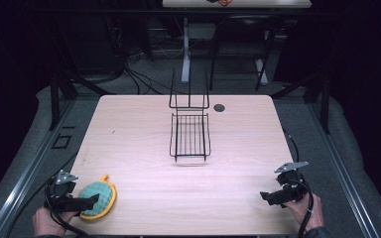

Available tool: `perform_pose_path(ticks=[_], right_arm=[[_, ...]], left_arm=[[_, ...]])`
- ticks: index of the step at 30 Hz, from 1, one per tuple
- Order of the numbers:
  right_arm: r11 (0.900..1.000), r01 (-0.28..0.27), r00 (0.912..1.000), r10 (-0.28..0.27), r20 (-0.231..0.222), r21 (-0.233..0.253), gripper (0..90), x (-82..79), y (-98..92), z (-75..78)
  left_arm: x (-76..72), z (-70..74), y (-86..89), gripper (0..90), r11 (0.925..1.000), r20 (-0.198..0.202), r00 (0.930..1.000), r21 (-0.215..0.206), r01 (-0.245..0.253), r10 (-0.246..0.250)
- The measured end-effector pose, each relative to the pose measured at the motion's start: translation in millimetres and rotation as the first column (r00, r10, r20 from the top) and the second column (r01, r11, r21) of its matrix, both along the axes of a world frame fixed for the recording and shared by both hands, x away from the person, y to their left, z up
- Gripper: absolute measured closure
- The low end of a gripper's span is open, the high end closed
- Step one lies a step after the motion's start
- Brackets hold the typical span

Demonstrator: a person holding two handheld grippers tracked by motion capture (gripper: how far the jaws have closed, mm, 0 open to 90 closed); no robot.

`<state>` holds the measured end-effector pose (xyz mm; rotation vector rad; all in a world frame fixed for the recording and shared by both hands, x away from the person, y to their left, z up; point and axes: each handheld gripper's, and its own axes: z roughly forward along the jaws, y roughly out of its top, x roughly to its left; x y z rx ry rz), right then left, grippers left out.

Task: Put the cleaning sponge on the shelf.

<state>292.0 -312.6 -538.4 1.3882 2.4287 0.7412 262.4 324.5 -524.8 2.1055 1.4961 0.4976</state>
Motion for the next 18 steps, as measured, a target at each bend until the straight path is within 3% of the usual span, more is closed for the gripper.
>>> perform_pose_path(ticks=[12, 18], right_arm=[[1.000, -0.018, 0.9998, 0.018, -0.005, -0.004, 0.9, 0.4, 2.1, -1.6], [0.999, -0.041, 0.9990, 0.042, -0.014, 0.028, 0.7, 1.6, 3.7, -2.7]], left_arm=[[4.0, -8.4, 9.7, 0.0, 0.9988, -0.019, 0.9998, -0.049, -0.005, 0.004], [9.3, -12.4, 10.6, 0.6, 0.9979, -0.036, 0.9993, -0.062, -0.016, 0.014]])
